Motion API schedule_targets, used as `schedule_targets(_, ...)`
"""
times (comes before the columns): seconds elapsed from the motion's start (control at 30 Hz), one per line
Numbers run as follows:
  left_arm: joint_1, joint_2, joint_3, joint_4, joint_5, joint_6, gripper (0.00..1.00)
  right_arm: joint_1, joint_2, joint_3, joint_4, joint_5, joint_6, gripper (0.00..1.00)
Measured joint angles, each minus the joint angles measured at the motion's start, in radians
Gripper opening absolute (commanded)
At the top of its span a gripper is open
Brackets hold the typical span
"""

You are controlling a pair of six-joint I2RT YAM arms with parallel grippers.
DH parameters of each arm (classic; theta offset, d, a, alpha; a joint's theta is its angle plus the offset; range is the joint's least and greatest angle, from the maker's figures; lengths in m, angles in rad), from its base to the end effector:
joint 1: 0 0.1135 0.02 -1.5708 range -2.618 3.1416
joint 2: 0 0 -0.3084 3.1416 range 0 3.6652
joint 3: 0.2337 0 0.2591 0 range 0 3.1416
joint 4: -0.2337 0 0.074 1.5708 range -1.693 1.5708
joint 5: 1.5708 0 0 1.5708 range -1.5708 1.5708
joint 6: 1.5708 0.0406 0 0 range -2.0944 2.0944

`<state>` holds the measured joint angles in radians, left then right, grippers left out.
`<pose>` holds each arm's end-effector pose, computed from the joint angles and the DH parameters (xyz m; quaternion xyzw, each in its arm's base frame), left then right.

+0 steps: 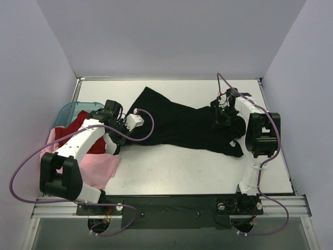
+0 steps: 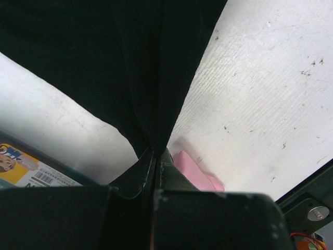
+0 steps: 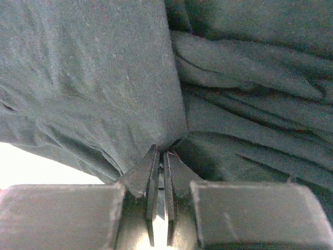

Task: Fold and stack the t-shirts
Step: Flatten out the tshirt

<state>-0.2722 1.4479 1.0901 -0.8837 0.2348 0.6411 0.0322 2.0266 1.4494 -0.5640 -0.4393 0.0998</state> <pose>0.2633 -0.0833 0.2801 0.4492 0.8708 -0.0837 0.1812 0.4451 0.0316 0.2025 -0.0142 0.9546 0.2261 0.1935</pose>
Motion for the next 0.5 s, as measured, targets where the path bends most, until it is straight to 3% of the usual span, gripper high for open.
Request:
schedule_targets(0.23, 0.029, 0.002, 0.039, -0.010, -0.033, 0.003, 0.00, -0.058, -0.126, -0.002, -0.020, -0.033, 0.022, 0.00)
schedule_targets(0.5, 0.086, -0.016, 0.270, -0.106, -0.021, -0.007, 0.00, -0.201, -0.638, -0.002, -0.059, -0.075, 0.087, 0.00)
